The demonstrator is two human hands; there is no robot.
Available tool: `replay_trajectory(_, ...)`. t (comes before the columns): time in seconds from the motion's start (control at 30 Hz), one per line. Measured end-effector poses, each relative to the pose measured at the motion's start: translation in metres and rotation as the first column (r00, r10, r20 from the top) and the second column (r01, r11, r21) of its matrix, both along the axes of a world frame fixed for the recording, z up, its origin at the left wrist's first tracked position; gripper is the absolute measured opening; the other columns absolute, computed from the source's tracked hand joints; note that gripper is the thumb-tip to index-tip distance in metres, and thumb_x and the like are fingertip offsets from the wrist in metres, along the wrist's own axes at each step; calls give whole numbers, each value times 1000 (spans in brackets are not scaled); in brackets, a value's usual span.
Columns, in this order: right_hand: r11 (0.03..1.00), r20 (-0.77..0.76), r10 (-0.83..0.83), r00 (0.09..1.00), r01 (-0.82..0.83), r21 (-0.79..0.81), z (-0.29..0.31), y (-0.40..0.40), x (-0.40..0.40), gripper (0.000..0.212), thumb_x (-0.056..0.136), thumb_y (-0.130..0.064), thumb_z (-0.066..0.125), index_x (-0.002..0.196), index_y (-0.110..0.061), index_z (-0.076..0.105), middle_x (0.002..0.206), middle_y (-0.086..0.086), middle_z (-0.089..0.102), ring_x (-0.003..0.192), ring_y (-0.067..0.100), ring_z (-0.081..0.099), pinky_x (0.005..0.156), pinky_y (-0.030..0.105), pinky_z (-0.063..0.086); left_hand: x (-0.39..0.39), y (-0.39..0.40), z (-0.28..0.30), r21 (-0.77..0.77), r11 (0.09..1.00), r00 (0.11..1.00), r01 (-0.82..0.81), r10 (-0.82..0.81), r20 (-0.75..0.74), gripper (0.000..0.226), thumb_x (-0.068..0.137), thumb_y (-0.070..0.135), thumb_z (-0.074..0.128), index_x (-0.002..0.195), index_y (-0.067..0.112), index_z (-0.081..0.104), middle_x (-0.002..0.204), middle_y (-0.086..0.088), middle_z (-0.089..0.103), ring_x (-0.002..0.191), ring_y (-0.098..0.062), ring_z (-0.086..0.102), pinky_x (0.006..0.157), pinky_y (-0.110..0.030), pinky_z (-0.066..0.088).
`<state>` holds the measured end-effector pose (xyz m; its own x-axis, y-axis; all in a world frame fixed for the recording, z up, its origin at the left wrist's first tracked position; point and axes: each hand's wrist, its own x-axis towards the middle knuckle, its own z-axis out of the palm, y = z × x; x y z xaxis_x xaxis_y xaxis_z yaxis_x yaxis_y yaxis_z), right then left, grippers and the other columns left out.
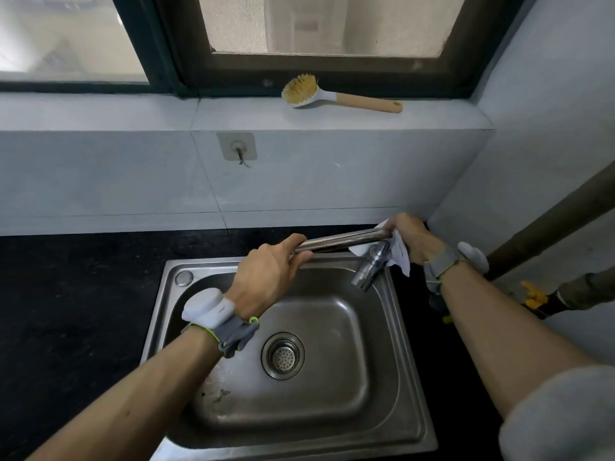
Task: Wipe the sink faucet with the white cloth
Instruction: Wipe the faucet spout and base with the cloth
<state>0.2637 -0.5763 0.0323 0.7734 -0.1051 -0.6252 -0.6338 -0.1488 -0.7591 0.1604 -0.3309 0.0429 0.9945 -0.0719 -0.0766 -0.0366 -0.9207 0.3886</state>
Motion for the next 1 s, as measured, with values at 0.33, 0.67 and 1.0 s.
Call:
replay_trajectory(0.33, 976, 72, -209, 975, 204, 74, -6, 0, -19, 21, 84, -5, 52, 65, -8, 60, 49, 9, 59, 34, 17, 54, 36, 14, 39, 2, -1, 2, 11, 1000, 1000, -13, 13, -7, 47, 95, 60, 36, 134, 34, 47, 104, -14, 73, 96, -44, 65, 75, -43, 50)
replay_trajectory(0.67, 798, 74, -577, 813, 542, 264, -23, 30, -52, 21, 90, -16, 52, 74, -7, 61, 71, 12, 58, 56, 23, 54, 40, 16, 44, -1, -5, 8, -25, 1000, 1000, -13, 13, -9, 47, 98, 54, 38, 136, 28, 47, 105, -17, 73, 95, -45, 65, 75, -42, 51)
replay_trajectory(1.0, 521, -120, -789, 603, 759, 390, -12, 47, -59, 34, 94, -23, 50, 65, -6, 44, 66, 11, 49, 53, 24, 46, 63, 31, 43, -1, -4, 7, -39, 999, 1000, -18, 17, -6, 47, 98, 54, 39, 136, 28, 48, 107, -14, 73, 97, -42, 66, 77, -43, 53)
